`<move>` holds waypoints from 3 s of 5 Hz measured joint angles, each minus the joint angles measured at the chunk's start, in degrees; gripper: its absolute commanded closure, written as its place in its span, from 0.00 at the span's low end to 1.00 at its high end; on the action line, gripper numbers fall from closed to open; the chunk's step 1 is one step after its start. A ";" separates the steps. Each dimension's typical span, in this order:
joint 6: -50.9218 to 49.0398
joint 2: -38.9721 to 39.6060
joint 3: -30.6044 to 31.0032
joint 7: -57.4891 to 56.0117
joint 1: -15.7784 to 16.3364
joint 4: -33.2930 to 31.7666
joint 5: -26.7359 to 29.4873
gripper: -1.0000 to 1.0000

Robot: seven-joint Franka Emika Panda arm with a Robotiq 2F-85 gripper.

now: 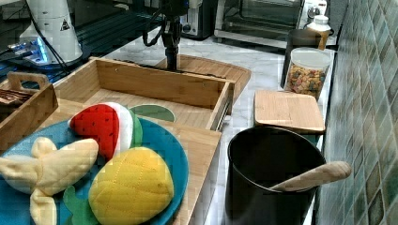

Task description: Close the drawer.

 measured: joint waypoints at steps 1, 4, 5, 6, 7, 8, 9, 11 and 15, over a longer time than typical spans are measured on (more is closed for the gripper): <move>-0.06 0.65 -0.47 -2.10 -1.01 0.56 0.17 1.00; -0.06 1.47 -6.71 -13.74 -1.68 1.34 3.95 1.00; 1.79 1.48 -6.41 -18.07 -3.16 1.45 9.09 1.00; 1.79 1.56 -7.90 -20.37 -3.82 1.90 12.41 1.00; 0.50 1.85 -9.66 -24.84 -4.68 3.13 14.78 1.00; -1.85 3.50 -12.04 -38.10 -5.37 5.82 21.52 1.00; -7.22 7.71 -13.97 -52.20 -8.01 11.41 30.45 1.00; -13.32 18.25 -18.63 -56.57 -13.70 25.51 31.56 1.00; -6.74 15.17 -21.29 -49.35 -10.05 21.15 21.41 1.00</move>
